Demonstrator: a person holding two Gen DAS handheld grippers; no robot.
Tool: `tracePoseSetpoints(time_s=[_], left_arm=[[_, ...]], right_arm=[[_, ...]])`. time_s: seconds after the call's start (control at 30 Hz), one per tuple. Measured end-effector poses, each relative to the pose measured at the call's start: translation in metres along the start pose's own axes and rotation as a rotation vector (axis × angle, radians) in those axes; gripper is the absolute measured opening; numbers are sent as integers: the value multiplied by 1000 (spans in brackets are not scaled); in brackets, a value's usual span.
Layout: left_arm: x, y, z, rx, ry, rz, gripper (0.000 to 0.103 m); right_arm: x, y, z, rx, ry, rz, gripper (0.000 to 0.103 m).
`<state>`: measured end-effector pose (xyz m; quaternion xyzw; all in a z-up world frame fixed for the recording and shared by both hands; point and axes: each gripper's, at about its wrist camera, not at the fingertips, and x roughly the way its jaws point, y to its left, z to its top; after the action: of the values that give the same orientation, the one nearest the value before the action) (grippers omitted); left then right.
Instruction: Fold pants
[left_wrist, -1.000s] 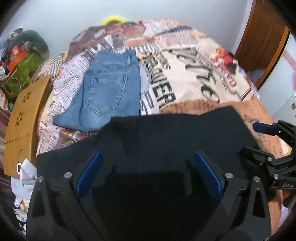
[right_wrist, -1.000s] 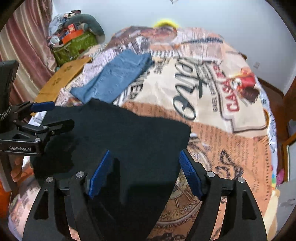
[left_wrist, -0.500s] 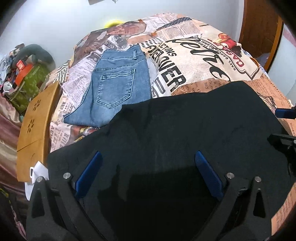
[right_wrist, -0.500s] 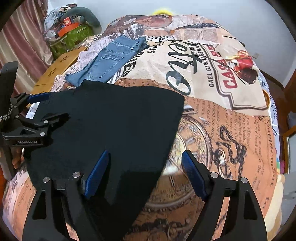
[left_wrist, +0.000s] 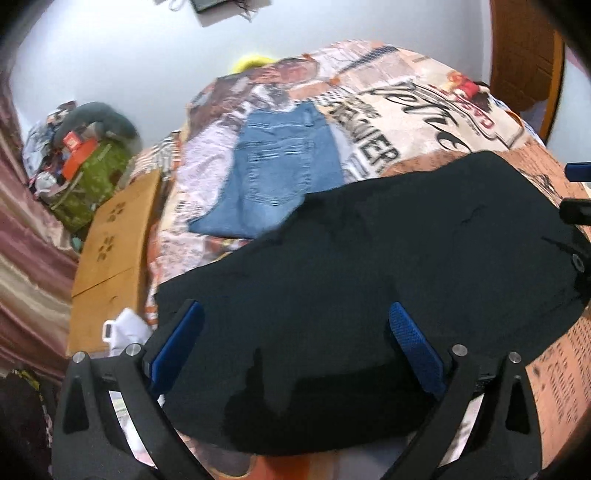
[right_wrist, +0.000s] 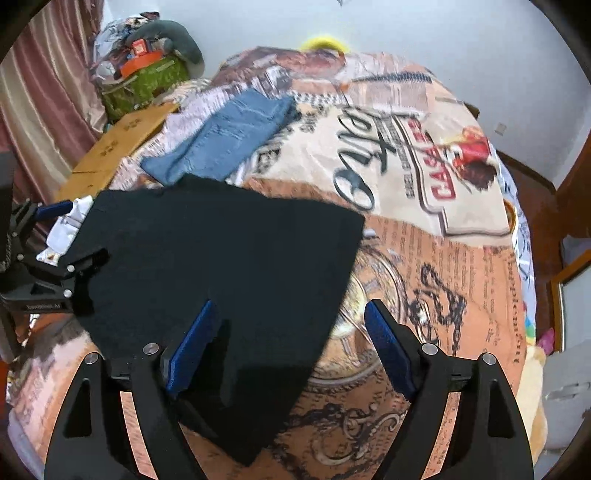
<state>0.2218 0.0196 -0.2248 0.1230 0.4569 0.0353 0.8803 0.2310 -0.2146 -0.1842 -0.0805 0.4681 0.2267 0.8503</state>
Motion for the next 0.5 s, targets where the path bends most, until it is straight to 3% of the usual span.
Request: tracePoseSetpoints(time_s=[0.3,0.5], left_arm=[[-19,92,-34,-281,4,-22,102],[-9,144,-75,-470,81,-93,102]], right_arm=[[-19,44,25,-22,-103,64,83],[-2,76,31,-78,-80,87,84]])
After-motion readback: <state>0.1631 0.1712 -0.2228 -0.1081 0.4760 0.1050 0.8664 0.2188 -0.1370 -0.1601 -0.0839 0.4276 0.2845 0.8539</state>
